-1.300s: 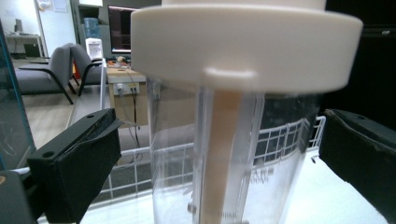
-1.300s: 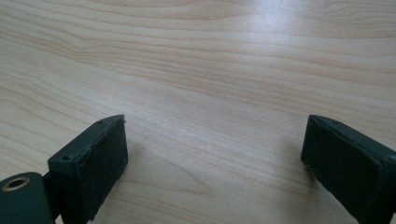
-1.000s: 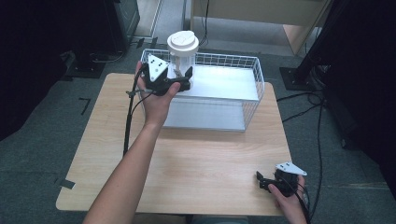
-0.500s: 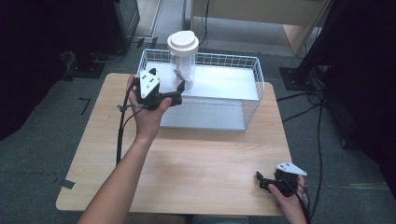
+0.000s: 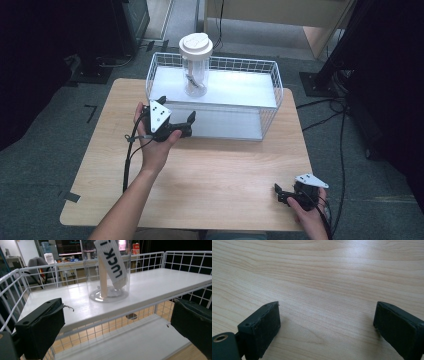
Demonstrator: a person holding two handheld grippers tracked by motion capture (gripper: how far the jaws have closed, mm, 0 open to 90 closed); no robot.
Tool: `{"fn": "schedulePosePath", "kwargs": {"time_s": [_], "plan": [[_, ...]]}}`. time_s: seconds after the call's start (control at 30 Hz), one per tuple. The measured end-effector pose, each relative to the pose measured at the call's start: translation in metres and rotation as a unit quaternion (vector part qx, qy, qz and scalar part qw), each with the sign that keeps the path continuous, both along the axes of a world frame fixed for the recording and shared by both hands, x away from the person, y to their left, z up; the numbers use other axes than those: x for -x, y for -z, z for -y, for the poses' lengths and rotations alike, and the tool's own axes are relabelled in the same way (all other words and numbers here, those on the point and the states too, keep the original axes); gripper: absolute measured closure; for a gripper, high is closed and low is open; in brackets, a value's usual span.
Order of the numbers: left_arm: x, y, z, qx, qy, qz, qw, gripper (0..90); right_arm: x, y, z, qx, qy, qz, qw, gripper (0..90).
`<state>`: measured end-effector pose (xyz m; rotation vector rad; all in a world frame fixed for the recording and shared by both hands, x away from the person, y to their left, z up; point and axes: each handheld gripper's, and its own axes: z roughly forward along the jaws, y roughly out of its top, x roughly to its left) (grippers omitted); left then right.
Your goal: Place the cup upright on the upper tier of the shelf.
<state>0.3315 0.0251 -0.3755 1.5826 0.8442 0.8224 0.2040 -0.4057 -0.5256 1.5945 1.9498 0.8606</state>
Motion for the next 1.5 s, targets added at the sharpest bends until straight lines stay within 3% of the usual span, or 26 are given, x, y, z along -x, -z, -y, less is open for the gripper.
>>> {"fn": "schedulePosePath", "kwargs": {"time_s": [0.13, 0.47, 0.8, 0.97, 1.2, 1.33, 1.4, 1.5], "plan": [[0.008, 0.010, -0.003, -0.016, -0.001, 0.001, 0.9999, 0.0, 0.000, 0.000, 0.000, 0.000, 0.000, 0.000, 1.0000, 6.9], [0.025, 0.037, -0.018, -0.017, -0.008, -0.009, 0.9998, 0.0, 0.000, 0.000, 0.000, 0.001, -0.001, 0.001, 1.0000, 6.9], [0.038, 0.060, -0.033, -0.018, -0.012, -0.032, 0.9993, 0.0, 0.000, 0.000, 0.000, 0.000, 0.000, 0.000, 1.0000, 6.9], [0.045, 0.072, -0.044, -0.030, -0.016, -0.049, 0.9982, 0.0, 0.000, 0.000, 0.000, 0.000, 0.000, 0.000, 1.0000, 6.9], [0.051, 0.089, -0.069, -0.031, -0.036, -0.079, 0.9957, 0.0, 0.000, 0.000, 0.000, 0.000, 0.000, 0.000, 1.0000, 6.9], [0.058, 0.100, -0.084, -0.045, -0.045, -0.095, 0.9935, 0.0, 0.000, 0.000, 0.000, 0.000, 0.000, 0.000, 1.0000, 6.9], [0.060, 0.104, -0.090, -0.050, -0.052, -0.106, 0.9918, 0.0, 0.000, 0.000, 0.000, 0.000, 0.000, 0.000, 1.0000, 6.9], [0.065, 0.111, -0.101, -0.059, -0.076, -0.132, 0.9865, 0.0, 0.000, 0.000, 0.000, 0.000, 0.000, 0.000, 1.0000, 6.9]]}}
